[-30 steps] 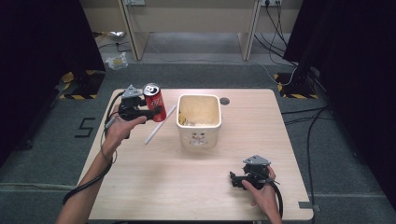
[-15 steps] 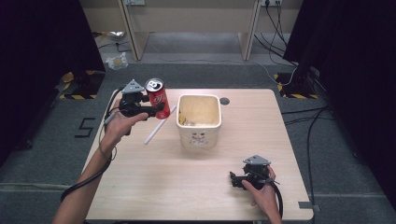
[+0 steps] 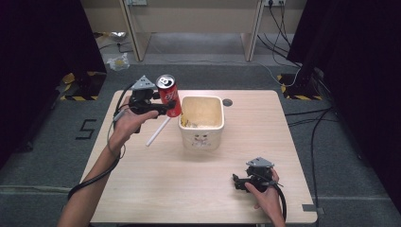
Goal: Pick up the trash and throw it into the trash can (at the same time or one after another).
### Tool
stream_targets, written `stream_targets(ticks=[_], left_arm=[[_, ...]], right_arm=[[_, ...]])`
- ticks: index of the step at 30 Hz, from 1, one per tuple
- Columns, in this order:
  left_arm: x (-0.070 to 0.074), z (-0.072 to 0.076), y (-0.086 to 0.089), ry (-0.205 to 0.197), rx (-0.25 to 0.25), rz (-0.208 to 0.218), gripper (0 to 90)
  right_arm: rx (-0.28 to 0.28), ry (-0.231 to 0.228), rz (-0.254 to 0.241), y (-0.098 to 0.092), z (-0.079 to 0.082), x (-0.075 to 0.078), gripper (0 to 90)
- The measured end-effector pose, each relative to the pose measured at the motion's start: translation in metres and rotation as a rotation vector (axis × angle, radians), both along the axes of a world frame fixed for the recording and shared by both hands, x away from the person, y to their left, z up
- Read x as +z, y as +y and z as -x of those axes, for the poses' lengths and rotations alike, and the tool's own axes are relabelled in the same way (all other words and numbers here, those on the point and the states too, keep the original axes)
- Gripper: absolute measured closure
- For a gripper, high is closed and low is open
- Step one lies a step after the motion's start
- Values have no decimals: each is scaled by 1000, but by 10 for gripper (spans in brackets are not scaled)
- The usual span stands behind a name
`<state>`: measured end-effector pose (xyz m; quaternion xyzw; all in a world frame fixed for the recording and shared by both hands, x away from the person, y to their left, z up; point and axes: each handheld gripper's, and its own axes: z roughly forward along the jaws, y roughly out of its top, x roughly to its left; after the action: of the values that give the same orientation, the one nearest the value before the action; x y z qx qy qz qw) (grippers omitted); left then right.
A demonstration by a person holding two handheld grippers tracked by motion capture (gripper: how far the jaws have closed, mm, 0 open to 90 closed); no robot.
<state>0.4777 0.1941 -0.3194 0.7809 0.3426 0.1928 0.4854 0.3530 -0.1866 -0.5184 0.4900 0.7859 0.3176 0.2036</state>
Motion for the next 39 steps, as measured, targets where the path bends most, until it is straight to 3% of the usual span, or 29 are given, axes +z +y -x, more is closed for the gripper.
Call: stream_targets(ticks=[9, 19, 23, 39], left_arm=[[-4, -2, -28, 7, -43, -1, 345], [-21, -7, -51, 35, -70, -26, 344], [-27, -9, -56, 36, -64, -53, 343], [-51, -15, -62, 100, -89, -88, 339]], right_arm=[[0, 0, 3, 0, 0, 0, 2], [0, -1, 3, 0, 0, 0, 2], [0, -2, 3, 0, 0, 0, 4], [6, 0, 3, 0, 0, 0, 3]])
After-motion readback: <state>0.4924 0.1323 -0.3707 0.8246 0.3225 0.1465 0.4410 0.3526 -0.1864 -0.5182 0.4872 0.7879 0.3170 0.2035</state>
